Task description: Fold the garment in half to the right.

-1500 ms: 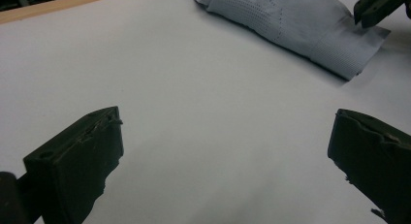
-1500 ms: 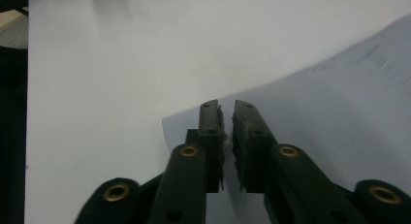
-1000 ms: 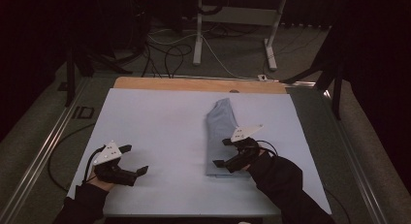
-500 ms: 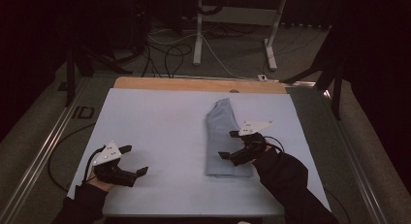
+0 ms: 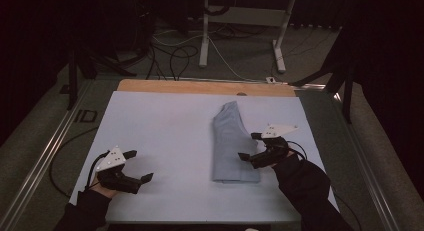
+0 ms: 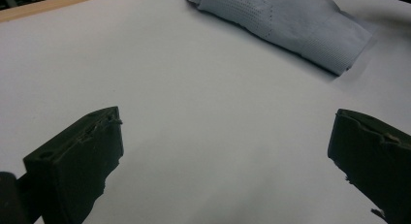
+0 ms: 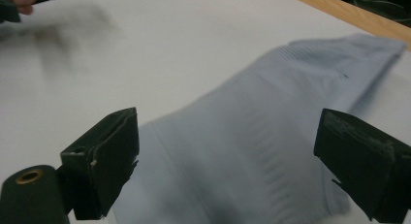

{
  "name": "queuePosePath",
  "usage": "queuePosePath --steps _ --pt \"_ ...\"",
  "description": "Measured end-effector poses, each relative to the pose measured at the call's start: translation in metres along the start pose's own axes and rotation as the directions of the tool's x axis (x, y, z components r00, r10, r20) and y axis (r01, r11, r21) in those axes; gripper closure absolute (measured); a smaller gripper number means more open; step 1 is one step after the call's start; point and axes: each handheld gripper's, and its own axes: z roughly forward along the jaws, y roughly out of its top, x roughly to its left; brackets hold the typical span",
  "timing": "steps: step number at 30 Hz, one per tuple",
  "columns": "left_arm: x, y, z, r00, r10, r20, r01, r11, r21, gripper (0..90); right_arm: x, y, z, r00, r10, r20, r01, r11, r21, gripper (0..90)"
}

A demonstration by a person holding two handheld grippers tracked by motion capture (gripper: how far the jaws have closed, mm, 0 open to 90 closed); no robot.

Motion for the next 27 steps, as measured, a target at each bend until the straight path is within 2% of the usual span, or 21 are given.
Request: queuePosePath --steps 4,10,19,22,27 --pt "0.001 0.000 0.000 1.0000 -0.003 -0.004 0.003 1.0000 0.000 0.5 -0.005 -0.010 -0.006 0.9994 0.029 0.018 -0.029 1.000 -0.009 9.3" --pt "0.002 -0.001 -0.001 0.9999 -0.008 -0.007 0.008 1.0000 -0.004 0.5 -0.012 -0.028 -0.016 0.9954 0.064 0.071 -0.063 0.998 -0.021 9.3" --pt "0.001 0.000 -0.001 1.0000 0.002 -0.007 -0.002 1.0000 -0.003 0.5 -0.014 -0.054 -0.023 0.9917 0.094 0.087 -0.094 0.996 -0.002 9.2" --pt "0.001 -0.001 -0.001 1.0000 -0.005 -0.005 0.005 1.0000 -0.005 0.5 -0.013 -0.062 -0.022 0.9896 0.116 0.084 -0.117 0.993 0.003 9.3" --pt "0.002 -0.002 -0.002 0.9998 -0.020 -0.003 0.020 0.9997 -0.014 0.5 -0.010 -0.074 -0.020 0.9881 0.112 0.105 -0.115 0.993 0.020 9.3"
